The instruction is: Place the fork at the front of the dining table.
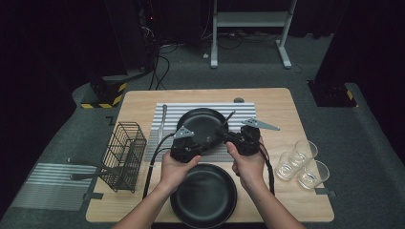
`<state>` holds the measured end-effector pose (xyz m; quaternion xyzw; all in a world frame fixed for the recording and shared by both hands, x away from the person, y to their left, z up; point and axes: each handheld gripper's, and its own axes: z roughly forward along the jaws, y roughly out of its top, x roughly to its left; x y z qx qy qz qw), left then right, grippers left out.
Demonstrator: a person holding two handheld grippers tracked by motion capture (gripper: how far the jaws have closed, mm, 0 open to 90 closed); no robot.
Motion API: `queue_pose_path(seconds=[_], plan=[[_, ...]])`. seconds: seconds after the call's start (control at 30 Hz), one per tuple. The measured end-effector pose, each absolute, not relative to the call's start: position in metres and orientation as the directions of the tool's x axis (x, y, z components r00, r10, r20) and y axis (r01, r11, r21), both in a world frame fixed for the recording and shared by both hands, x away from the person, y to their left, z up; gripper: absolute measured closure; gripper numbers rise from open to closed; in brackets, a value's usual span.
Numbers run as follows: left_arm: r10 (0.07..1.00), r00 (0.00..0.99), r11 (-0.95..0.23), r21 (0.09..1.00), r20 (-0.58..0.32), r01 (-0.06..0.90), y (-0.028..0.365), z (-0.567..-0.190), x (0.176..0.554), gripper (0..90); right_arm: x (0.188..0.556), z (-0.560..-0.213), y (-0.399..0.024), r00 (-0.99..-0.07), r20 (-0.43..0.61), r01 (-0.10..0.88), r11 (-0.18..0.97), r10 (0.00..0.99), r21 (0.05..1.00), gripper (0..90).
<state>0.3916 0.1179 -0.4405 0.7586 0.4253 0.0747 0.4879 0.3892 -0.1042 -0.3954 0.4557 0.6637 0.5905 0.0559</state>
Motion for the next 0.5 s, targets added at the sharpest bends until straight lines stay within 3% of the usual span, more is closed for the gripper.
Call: queue_pose_path(seconds=[0.37,0.5], plan=[[0.691,0.648,-0.163,0.804,-0.32,0.572,0.106,-0.442,0.387,86.6,0.387,-0.393,-0.1,-0.536,0.445,0.517,-0.138,0.717,0.845,84.0],[0.673,0.674,-0.184,0.814,-0.305,0.551,0.103,-0.441,0.384,84.0,0.386,-0.391,-0.097,-0.536,0.395,0.487,-0.108,0.746,0.866,84.2]])
